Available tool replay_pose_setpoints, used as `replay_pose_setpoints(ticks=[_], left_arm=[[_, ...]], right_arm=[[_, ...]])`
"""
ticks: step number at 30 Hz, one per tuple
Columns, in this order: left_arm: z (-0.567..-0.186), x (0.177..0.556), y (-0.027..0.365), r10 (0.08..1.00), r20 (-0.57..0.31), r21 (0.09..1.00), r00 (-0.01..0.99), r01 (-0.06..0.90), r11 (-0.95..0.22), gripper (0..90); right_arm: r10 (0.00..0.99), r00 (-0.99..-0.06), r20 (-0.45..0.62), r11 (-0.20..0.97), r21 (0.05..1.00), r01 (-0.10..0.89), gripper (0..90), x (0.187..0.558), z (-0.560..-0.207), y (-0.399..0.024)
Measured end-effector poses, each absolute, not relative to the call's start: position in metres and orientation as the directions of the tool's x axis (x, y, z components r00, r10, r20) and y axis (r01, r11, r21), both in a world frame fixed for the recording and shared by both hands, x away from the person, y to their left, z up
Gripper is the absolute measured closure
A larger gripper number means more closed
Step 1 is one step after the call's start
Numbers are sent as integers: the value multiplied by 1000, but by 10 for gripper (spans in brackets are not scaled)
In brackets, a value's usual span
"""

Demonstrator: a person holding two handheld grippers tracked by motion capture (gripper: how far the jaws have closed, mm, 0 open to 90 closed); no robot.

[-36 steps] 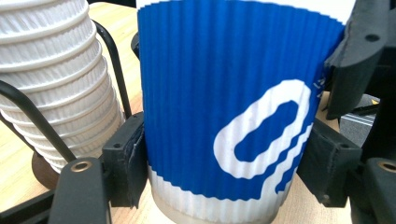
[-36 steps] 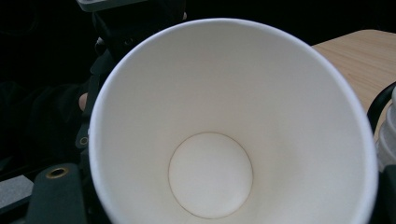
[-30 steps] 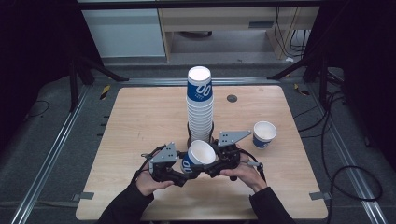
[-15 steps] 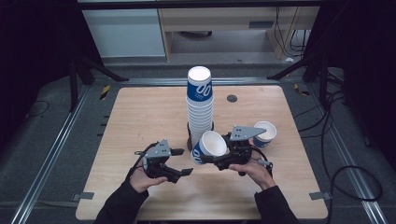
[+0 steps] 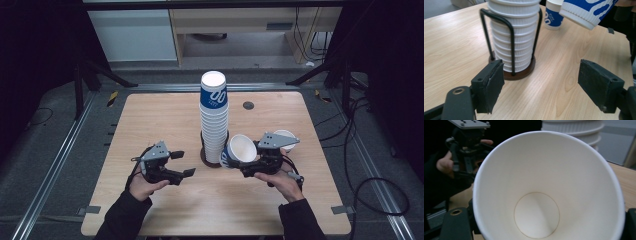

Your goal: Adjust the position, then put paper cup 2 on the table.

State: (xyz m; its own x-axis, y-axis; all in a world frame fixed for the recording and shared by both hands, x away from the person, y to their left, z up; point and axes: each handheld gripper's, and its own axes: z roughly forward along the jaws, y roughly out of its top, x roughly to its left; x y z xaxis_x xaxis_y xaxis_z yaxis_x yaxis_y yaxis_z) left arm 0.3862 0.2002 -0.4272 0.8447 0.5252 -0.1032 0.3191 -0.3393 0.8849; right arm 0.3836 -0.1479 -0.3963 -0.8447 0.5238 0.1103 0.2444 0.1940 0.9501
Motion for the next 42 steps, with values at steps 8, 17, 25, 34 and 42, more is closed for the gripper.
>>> replay_pose_setpoints(ticks=[8,17,25,34,42], left_arm=[[-427,391,209,566,-119,881,816,350,-319,206],[-428,397,217,605,-139,875,784,384,-295,208],[-430,402,225,636,-147,870,758,405,-281,209],[-427,402,231,645,-143,876,751,400,-271,208],[-423,400,233,650,-128,880,749,388,-274,209]], right_arm=[[637,-767,78,217,937,275,201,384,-395,-162],[709,-703,58,225,926,304,199,384,-395,-180],[760,-648,47,226,916,331,199,382,-388,-198],[814,-580,25,229,904,360,199,378,-385,-217],[858,-514,-10,247,884,396,198,364,-387,-238]])
